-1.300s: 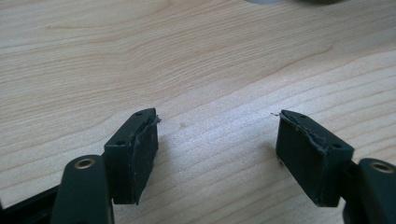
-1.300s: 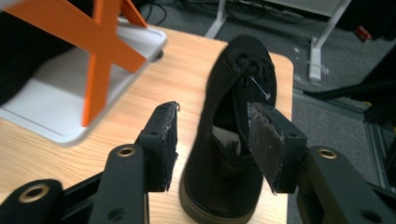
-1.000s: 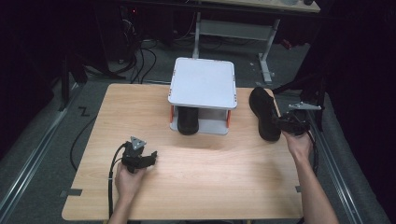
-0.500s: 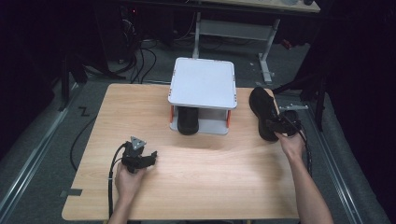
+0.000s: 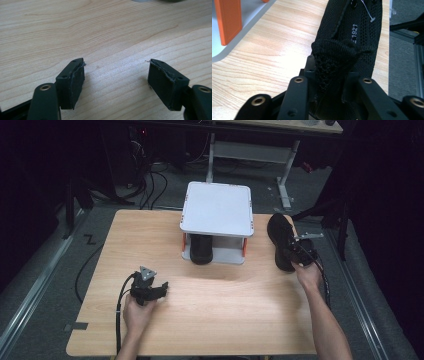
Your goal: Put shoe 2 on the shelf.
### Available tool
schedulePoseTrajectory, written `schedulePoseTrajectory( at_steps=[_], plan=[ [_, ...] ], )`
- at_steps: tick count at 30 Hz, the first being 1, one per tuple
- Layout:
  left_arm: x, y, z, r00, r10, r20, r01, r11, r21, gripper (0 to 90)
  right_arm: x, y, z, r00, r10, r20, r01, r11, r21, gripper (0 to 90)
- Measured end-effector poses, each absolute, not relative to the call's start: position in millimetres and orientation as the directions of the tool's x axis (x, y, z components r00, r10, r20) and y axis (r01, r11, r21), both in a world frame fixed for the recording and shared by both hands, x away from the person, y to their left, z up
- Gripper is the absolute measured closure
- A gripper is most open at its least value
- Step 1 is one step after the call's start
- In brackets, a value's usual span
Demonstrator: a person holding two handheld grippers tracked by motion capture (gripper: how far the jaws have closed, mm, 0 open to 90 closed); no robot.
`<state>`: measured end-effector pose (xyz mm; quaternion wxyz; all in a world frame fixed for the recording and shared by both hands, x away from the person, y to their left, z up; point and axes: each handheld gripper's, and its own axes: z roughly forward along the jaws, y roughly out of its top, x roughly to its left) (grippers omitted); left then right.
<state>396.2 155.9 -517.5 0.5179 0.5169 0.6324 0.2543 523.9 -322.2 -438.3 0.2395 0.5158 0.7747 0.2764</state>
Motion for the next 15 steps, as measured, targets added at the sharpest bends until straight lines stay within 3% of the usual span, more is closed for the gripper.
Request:
schedulePoseTrajectory(
  at_steps=[15],
  plan=[
    [396.1, 156.0, -517.4, 0.071, 0.917, -0.392, 0.391, 0.336, 0.857, 30.3, 520.4, -317.0, -433.9, -0.336, 0.938, -0.089, 0.626, 0.293, 0.723, 81.9]
  ],
)
